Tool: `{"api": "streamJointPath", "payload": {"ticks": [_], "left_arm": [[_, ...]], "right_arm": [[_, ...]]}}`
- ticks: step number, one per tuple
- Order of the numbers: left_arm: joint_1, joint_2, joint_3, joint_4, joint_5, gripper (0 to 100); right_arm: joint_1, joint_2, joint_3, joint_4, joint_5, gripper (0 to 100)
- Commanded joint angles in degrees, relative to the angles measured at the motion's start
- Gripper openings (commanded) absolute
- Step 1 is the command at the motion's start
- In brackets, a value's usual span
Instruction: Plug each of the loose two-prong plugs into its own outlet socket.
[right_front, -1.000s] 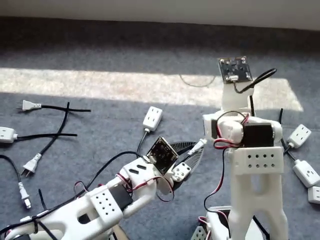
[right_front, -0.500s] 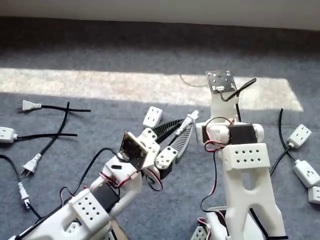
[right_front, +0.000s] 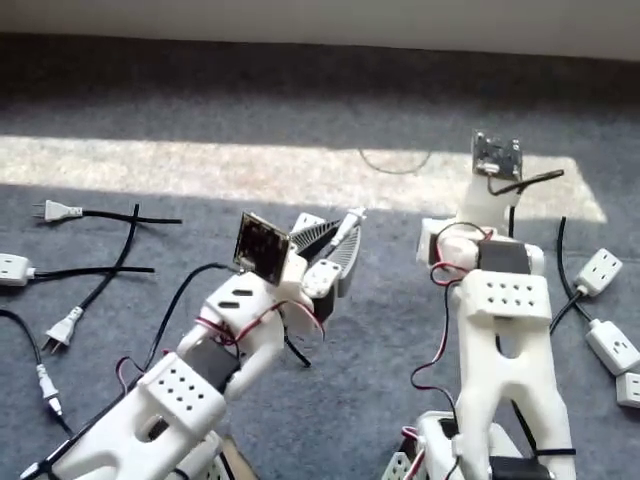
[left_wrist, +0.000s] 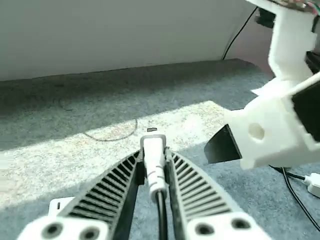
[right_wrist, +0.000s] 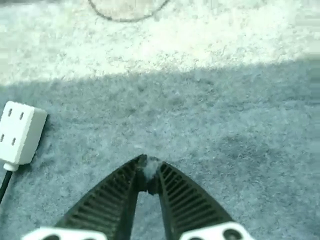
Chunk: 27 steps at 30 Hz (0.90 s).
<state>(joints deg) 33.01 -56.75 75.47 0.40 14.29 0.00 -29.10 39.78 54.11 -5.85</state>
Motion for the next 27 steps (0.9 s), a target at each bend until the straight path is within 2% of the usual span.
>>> {"api": "streamJointPath", "payload": {"ticks": [1, 3, 5, 8, 11, 14, 21, 27], "left_arm": [[-5.76, 17.01, -11.82, 0.62, 8.88, 1], [-7.34, 26.07, -18.07, 2.64, 9.76, 1], [-8.66, 34.51, -26.77, 9.67, 9.76, 1], [-9.98, 45.14, -42.95, 27.08, 7.03, 1], [-10.15, 54.11, -59.21, 45.01, -0.53, 1], [-10.59, 61.58, -72.75, 57.58, -7.03, 1], [-14.55, 76.79, -98.77, 74.46, -22.33, 1], [-14.73, 89.8, -116.88, 87.12, -42.73, 1]], "right_arm": [[1.71, 9.19, -0.4, -7.34, -7.3, 0.6], [1.63, 16.66, -0.57, -11.82, -10.64, 0.6], [1.36, 24.04, -0.66, -16.31, -12.22, 0.6], [1.36, 32.31, -2.07, -21.76, -12.57, 0.6], [1.36, 33.71, -4.97, -19.82, -12.4, 0.6], [1.36, 33.71, -5.67, -19.65, -12.4, 0.6], [1.27, 33.89, -5.67, -19.74, -12.4, 0.6], [0.22, 33.98, -5.67, -19.74, -12.31, 0.6]]}}
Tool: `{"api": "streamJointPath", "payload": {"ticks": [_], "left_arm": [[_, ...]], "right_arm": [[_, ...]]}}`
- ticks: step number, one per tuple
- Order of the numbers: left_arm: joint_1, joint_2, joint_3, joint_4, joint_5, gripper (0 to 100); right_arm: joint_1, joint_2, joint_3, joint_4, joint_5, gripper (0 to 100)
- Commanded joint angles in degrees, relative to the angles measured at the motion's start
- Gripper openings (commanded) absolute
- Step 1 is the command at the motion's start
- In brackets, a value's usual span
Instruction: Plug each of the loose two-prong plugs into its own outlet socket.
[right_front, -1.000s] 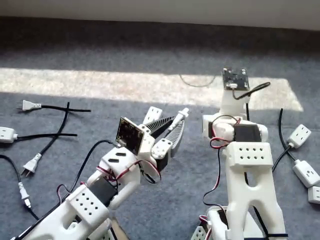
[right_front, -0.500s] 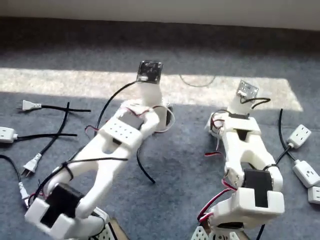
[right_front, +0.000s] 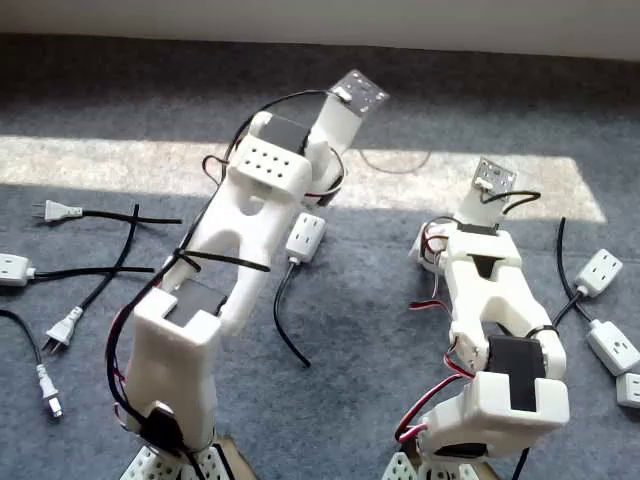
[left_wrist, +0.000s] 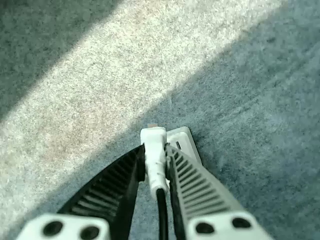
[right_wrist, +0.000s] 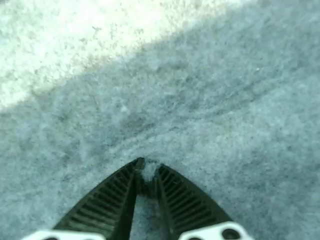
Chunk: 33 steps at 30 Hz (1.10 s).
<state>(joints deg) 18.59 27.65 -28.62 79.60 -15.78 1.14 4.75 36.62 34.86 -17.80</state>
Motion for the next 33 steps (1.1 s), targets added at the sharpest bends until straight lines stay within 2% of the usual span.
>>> {"api": "streamJointPath", "payload": {"ticks": [1, 6, 9, 13, 22, 27, 33], "left_arm": [[-0.22, 7.08, -15.6, 10.11, -15.74, 1], [0.57, 13.14, -27.03, 20.13, -31.21, 1], [0.57, 13.49, -28.79, 21.45, -38.95, 1], [0.92, 12.88, -27.21, 21.54, -48.53, 1], [-1.45, 12.97, -15.25, 21.36, -73.32, 1], [-2.15, 12.88, -15.34, 20.75, -75.78, 1], [-2.15, 13.14, -15.34, 15.3, -75.6, 1]], "right_arm": [[-0.92, 0.13, -2.51, -0.48, -0.35, 0.6], [-0.92, 0.13, -2.51, -0.48, -0.35, 0.6], [-0.92, 0.22, -2.51, -0.48, -0.35, 0.6], [-0.92, 0.22, -2.51, -0.48, -0.35, 0.6], [-0.92, 0.22, -2.51, -0.57, -0.35, 0.6], [-0.92, 0.22, -2.59, -0.57, -0.35, 0.6], [-0.92, 0.22, -2.59, -0.57, -0.35, 0.6]]}}
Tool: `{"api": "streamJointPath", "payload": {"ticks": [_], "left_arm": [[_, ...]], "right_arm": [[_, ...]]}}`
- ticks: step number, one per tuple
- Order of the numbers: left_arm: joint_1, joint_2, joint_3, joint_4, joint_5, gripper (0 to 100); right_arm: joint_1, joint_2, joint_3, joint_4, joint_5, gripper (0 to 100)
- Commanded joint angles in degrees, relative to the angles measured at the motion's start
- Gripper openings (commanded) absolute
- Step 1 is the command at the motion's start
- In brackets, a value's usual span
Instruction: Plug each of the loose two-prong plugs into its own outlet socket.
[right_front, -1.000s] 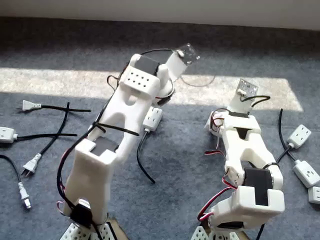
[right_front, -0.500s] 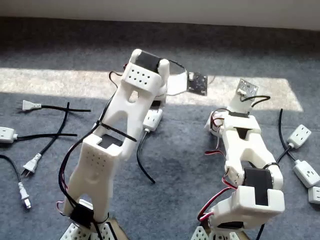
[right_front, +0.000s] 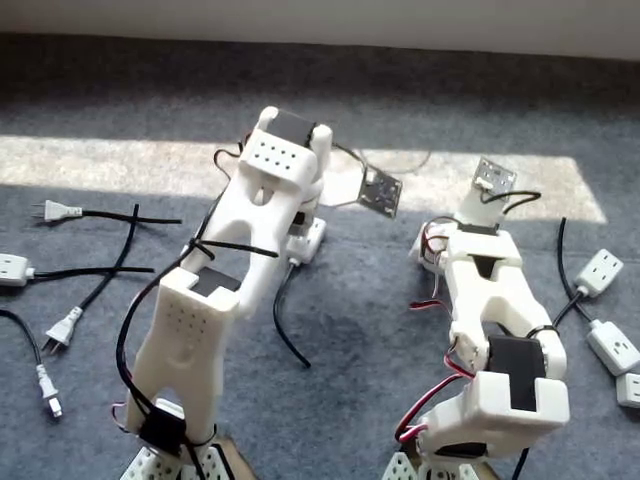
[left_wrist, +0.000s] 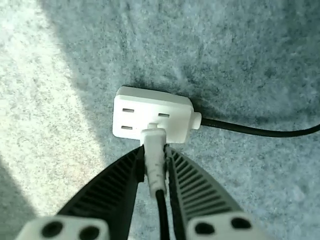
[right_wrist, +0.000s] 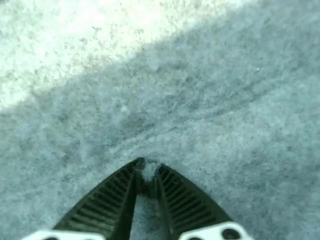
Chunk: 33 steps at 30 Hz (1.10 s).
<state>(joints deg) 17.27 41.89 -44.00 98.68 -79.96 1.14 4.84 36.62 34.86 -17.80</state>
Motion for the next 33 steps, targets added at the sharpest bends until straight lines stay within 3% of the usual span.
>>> {"api": "streamJointPath", "payload": {"ticks": [1, 6, 24, 33], "left_arm": [[-0.75, -1.1, 0.04, -4.75, -11.43, 1], [0.75, -1.01, 0.31, -8.09, -11.34, 1], [6.29, 0.22, 0.13, -7.56, -11.34, 1], [4.88, 4.97, 0.13, -7.56, -11.52, 1]], "right_arm": [[-0.92, 0.13, -2.59, -0.57, -0.35, 0.6], [-0.92, 0.13, -2.59, -0.57, -0.35, 0.6], [-0.92, 0.13, -2.59, -0.57, -0.35, 0.6], [-0.92, 0.13, -2.59, -0.57, -0.35, 0.6]]}}
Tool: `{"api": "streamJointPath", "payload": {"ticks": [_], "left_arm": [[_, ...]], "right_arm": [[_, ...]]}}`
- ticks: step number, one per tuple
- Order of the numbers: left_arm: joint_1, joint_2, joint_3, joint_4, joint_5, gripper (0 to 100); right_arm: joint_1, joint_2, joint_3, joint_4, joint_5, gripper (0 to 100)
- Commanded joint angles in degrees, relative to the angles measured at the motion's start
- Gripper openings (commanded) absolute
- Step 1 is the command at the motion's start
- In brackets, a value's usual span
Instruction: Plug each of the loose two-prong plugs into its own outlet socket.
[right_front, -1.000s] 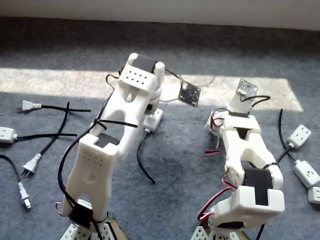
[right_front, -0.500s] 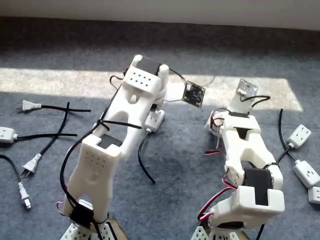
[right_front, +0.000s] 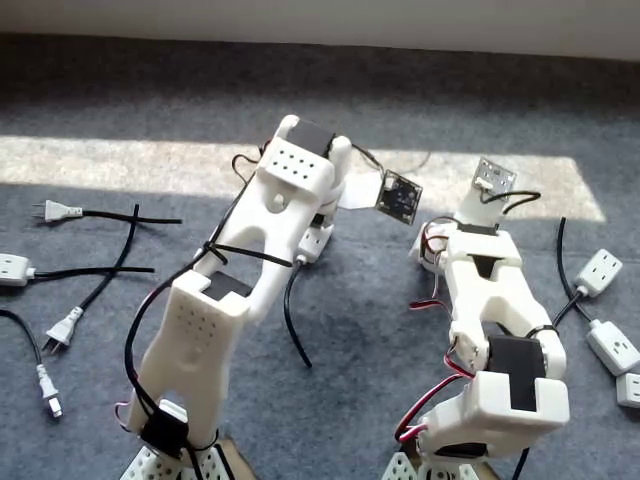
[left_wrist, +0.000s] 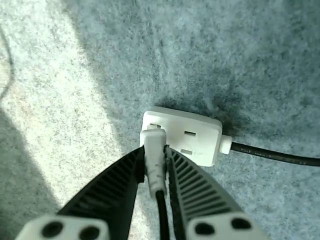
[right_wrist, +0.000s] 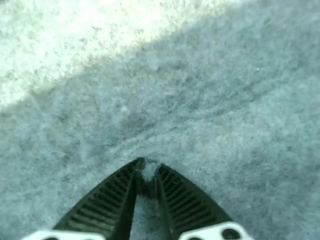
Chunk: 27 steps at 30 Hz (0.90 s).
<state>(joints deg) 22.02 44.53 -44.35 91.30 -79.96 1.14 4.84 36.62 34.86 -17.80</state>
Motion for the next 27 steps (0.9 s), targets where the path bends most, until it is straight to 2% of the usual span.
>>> {"api": "streamJointPath", "payload": {"ticks": [1, 11, 17, 27], "left_arm": [[-0.4, 2.59, 0.48, -0.18, -11.52, 1], [-7.16, 2.51, -0.4, 7.21, -11.69, 1], [-7.69, 2.51, -2.95, 9.05, -11.6, 1], [-7.08, 2.59, 0.04, 8.97, -11.25, 1]], "right_arm": [[-0.92, 0.13, -2.59, -0.57, -0.35, 0.6], [-0.92, 0.22, -2.77, -0.57, -0.35, 0.6], [-0.92, 0.22, -2.68, -0.57, -0.35, 0.6], [-0.92, 0.22, -2.68, -0.57, -0.35, 0.6]]}}
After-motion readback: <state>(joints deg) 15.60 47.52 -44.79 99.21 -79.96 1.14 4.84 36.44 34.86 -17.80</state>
